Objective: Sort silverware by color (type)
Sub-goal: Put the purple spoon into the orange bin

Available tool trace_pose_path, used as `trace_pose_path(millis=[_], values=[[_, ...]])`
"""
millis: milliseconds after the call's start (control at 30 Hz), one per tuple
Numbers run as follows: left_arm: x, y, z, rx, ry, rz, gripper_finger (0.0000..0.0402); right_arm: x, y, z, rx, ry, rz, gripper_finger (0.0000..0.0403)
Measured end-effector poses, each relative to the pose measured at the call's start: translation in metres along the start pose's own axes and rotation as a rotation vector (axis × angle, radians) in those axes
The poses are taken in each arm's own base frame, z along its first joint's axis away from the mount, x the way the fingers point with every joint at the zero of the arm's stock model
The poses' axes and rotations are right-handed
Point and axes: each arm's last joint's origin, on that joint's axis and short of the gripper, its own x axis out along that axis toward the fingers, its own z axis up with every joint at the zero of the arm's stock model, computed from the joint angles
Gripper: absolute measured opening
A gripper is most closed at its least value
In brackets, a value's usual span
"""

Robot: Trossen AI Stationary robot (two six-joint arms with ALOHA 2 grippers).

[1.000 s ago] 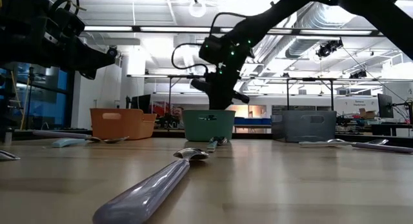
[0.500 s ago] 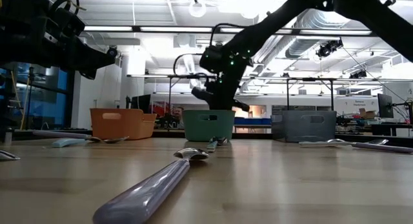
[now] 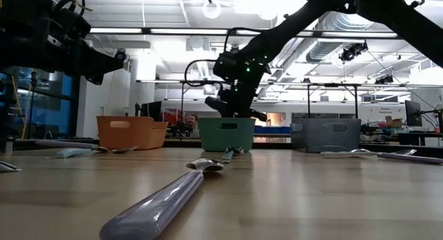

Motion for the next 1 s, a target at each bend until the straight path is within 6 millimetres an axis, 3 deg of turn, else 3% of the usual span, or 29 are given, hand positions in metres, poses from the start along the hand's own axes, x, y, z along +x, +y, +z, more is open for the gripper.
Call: trace_pose_path(millis=[100, 200, 300, 400, 500, 633, 833, 1000], values=[[0.0, 0.0, -0.001, -0.003, 0.009, 0.0, 0.0001, -0.015, 0.008, 0.006, -0.077, -0.029, 0.007, 0.0094], [0.0, 0.0, -0.001, -0.004, 0.013, -0.001, 0.0001, -0.041, 0.025, 0.009, -0.203, -0.103, -0.001, 0.0059], [0.0, 0.0, -0.001, -0.004, 0.013, -0.001, 0.0001, -0.065, 0.042, 0.001, -0.325, -0.167, -0.033, 0.0012], [0.0, 0.0, -0.001, -0.004, 0.013, -0.001, 0.0001, -0.082, 0.053, -0.015, -0.397, -0.238, -0.058, 0.0013], [0.0, 0.0, -0.002, -0.005, 0.016, -0.001, 0.0001, -0.091, 0.052, -0.041, -0.421, -0.328, -0.008, 0.0008], [0.0, 0.0, -0.002, -0.007, 0.023, -0.001, 0.0001, -0.101, 0.039, -0.092, -0.412, -0.41, 0.086, 0.0004], [0.0, 0.0, -0.006, -0.018, 0.06, -0.002, 0.0001, -0.134, 0.022, -0.163, -0.384, -0.479, 0.194, 0.0001], [0.002, 0.001, -0.009, -0.029, 0.098, -0.002, 0.0001, -0.16, 0.021, -0.219, -0.386, -0.481, 0.236, 0.0]])
